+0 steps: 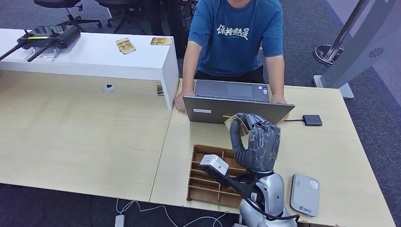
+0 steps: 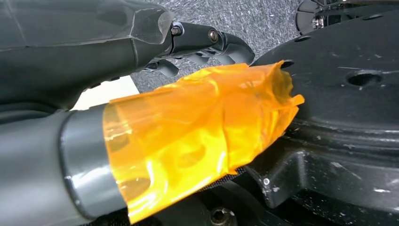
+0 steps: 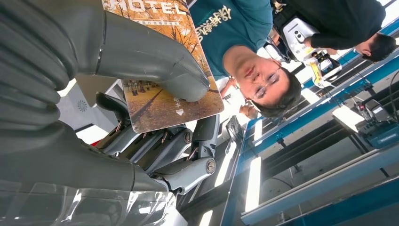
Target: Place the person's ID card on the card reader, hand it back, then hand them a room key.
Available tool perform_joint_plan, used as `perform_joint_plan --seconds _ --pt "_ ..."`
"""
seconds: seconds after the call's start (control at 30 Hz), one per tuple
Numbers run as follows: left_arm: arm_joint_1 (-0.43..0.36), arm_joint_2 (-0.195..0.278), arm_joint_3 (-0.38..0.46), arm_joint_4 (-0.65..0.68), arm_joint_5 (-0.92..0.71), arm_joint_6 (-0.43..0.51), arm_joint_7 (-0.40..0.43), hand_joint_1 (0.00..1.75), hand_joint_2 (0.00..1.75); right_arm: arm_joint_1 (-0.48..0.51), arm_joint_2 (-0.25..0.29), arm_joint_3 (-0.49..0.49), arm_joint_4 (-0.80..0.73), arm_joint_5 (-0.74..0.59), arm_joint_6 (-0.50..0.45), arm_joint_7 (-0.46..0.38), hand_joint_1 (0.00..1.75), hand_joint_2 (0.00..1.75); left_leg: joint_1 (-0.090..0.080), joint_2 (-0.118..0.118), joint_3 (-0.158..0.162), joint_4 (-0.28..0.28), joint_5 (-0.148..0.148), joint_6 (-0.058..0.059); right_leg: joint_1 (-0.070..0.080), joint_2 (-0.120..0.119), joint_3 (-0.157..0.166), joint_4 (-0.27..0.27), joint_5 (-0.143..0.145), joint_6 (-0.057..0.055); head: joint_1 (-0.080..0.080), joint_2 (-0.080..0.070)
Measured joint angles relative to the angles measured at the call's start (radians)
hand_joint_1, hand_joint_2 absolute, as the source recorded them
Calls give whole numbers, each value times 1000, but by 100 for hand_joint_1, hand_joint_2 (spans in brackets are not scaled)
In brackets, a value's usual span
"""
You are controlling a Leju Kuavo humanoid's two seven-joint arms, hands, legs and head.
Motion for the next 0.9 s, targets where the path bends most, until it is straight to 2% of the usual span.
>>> perform_joint_plan --seconds 0.9 --pt "0 2 -3 0 0 0 0 0 0 -11 0 0 15 0 0 1 175 175 0 0 -1 0 0 0 0 0 0 0 0 0 0 0"
